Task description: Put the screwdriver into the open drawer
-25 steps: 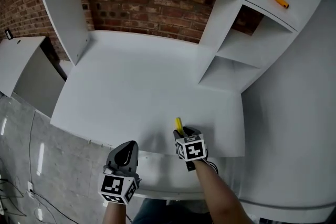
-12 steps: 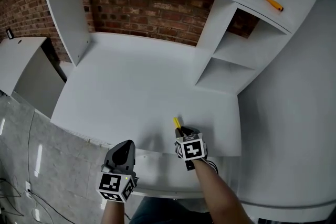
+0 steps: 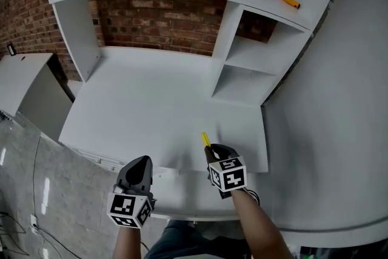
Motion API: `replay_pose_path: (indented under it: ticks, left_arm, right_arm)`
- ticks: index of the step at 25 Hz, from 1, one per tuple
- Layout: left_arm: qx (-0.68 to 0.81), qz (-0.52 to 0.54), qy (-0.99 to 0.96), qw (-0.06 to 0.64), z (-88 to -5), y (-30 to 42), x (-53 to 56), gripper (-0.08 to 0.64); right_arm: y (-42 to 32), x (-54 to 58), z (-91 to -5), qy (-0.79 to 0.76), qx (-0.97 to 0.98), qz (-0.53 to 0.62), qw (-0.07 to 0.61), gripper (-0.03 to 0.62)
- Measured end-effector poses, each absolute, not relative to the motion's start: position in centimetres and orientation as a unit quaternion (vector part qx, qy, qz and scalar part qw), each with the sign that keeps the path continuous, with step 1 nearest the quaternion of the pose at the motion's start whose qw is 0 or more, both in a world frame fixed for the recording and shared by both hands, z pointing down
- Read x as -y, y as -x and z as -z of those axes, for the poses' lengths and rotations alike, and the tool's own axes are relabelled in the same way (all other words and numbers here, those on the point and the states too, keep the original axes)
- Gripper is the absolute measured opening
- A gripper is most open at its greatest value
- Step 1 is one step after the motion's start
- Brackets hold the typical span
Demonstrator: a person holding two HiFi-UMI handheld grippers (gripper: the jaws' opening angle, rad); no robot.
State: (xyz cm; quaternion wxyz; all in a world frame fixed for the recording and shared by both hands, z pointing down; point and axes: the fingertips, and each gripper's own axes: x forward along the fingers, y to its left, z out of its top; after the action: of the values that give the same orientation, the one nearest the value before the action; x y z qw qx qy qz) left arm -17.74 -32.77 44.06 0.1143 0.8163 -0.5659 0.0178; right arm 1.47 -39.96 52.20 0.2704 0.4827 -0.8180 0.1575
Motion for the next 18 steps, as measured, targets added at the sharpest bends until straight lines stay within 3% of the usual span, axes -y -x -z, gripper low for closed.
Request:
replay_pose_path:
  ticks: [7, 18]
  left_arm:
    - [0.561, -0.026, -0.816, 0.136, -45.6, 16.2, 31.3, 0.012]
    - [0.567, -0.056, -0.800, 0.185, -51.0, 16.6, 29.9, 0.012]
  right_arm:
    - [-3.1, 35.6, -53.2, -0.459, 0.830, -0.163, 0.272, 0.075]
    - [-2.6, 28.1, -64.8, -0.380, 0.812, -0.233, 0.378, 0.075]
